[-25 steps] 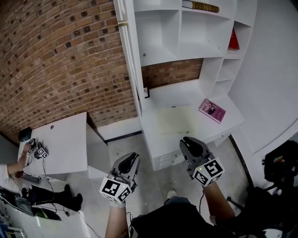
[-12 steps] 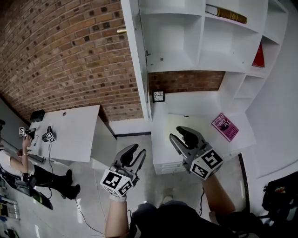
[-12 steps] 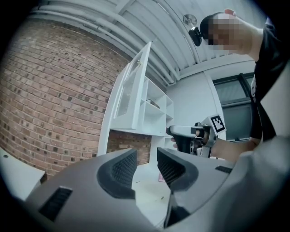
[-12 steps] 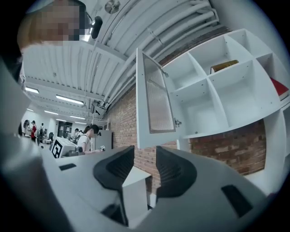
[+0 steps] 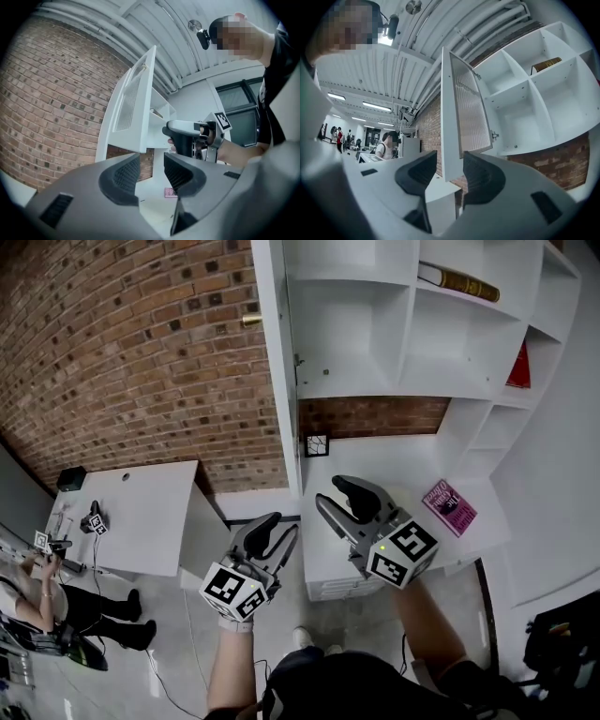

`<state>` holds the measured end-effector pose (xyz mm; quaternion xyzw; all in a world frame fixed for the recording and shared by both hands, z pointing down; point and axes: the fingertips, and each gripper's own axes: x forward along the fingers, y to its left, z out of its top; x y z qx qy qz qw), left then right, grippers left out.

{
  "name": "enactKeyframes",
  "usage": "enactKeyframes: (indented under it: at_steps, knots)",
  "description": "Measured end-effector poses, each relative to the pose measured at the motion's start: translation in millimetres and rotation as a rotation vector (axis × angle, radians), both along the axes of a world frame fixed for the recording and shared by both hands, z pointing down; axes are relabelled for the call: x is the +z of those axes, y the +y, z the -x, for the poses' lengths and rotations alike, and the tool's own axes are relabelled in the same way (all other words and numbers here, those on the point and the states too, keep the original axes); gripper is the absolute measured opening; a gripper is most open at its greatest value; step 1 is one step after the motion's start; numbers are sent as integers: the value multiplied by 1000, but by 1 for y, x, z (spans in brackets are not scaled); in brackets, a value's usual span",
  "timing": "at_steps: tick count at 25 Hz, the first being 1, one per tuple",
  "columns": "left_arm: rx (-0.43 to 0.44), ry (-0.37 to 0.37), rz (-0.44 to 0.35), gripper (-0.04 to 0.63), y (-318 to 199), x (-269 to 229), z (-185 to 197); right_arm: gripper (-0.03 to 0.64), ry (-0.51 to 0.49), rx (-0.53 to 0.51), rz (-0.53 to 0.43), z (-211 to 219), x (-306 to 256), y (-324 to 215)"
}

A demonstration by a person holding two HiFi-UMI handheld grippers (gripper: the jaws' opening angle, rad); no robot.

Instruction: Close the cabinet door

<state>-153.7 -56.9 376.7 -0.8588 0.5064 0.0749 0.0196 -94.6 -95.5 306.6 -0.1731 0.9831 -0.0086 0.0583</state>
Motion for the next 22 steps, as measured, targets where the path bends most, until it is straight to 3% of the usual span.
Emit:
enactKeyframes:
  at_steps: [13, 22]
  knots:
    - [123, -21, -75, 152, -37, -24, -3, 173, 25, -38, -92, 55, -34, -7]
    - [183, 23, -93, 133, -47, -31, 2, 164, -25, 19, -104, 58, -47, -16]
